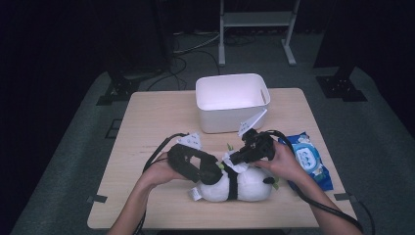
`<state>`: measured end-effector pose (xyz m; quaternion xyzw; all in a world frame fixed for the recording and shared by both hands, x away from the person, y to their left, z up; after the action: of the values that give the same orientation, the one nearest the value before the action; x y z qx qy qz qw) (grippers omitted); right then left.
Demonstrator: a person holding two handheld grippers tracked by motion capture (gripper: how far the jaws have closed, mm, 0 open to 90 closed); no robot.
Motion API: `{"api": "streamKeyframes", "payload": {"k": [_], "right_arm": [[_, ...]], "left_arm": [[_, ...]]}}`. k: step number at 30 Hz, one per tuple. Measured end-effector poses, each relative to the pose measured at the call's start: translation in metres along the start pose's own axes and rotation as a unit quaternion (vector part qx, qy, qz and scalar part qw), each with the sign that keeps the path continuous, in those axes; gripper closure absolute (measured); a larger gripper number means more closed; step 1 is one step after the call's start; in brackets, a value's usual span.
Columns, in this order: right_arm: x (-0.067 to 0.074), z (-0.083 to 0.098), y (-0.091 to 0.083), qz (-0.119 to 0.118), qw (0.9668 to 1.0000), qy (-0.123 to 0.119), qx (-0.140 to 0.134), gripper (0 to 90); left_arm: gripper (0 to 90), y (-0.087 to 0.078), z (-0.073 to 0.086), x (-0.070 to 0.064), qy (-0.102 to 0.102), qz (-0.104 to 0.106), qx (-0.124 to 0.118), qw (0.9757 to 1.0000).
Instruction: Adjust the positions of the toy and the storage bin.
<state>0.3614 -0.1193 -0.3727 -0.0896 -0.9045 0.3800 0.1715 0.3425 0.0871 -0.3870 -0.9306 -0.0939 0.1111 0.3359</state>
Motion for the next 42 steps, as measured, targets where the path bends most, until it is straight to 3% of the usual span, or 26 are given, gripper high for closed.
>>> {"api": "streamKeyframes", "payload": {"k": [3,6,7,9,13,15,19,27,32,36,40,42], "right_arm": [[0.004,0.003,0.001,-0.015,0.9999,0.006,-0.002,82.7],[0.012,0.008,0.010,-0.016,0.9994,-0.010,0.028,82.5],[0.015,0.011,0.016,-0.028,0.9985,-0.015,0.044,82.3],[0.019,0.014,0.018,-0.040,0.9982,-0.018,0.042,82.3],[0.020,0.016,0.016,-0.030,0.9982,-0.024,0.046,82.1],[0.022,0.016,0.014,-0.013,0.9983,-0.029,0.048,82.2],[0.018,0.017,0.010,0.009,0.9983,-0.031,0.049,82.3],[0.014,0.022,-0.001,0.028,0.9975,-0.028,0.058,82.3],[0.009,0.030,-0.016,0.044,0.9975,-0.014,0.054,82.3],[-0.003,0.041,-0.034,0.064,0.9970,0.007,0.045,82.5],[-0.023,0.062,-0.056,0.103,0.9930,0.046,0.035,82.5],[-0.039,0.078,-0.070,0.130,0.9887,0.070,0.028,82.5]], "left_arm": [[22.0,-0.002,-0.006,-0.002,0.002,0.003,-0.011,0.9999],[22.0,0.001,-0.008,-0.007,0.009,0.013,0.010,0.9998],[21.8,0.003,-0.008,-0.007,0.010,0.015,0.017,0.9997],[20.4,0.008,-0.005,-0.010,0.010,0.024,0.029,0.9993],[19.6,0.017,-0.001,-0.014,0.006,0.044,0.038,0.9983],[19.7,0.019,0.001,-0.015,0.004,0.052,0.039,0.9979],[19.7,0.020,0.003,-0.016,0.001,0.052,0.038,0.9979],[19.7,0.022,0.007,-0.018,-0.002,0.053,0.037,0.9979],[19.5,0.023,0.009,-0.018,-0.004,0.054,0.036,0.9979],[19.0,0.022,0.010,-0.017,-0.005,0.052,0.033,0.9981],[18.8,0.022,0.010,-0.016,-0.003,0.051,0.030,0.9982],[18.7,0.022,0.011,-0.017,-0.002,0.050,0.028,0.9984]]}}
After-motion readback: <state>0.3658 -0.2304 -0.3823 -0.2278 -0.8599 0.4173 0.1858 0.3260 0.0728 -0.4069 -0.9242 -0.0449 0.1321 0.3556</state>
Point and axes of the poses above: each handheld gripper's, and its own axes: y roughly forward along the jaws, z roughly out of its underside, x roughly to its left, the point moved 3 cm from there along y, roughly forward along the jaws, and after that the axes turned 2 degrees about -x, right-handed, at the moved point
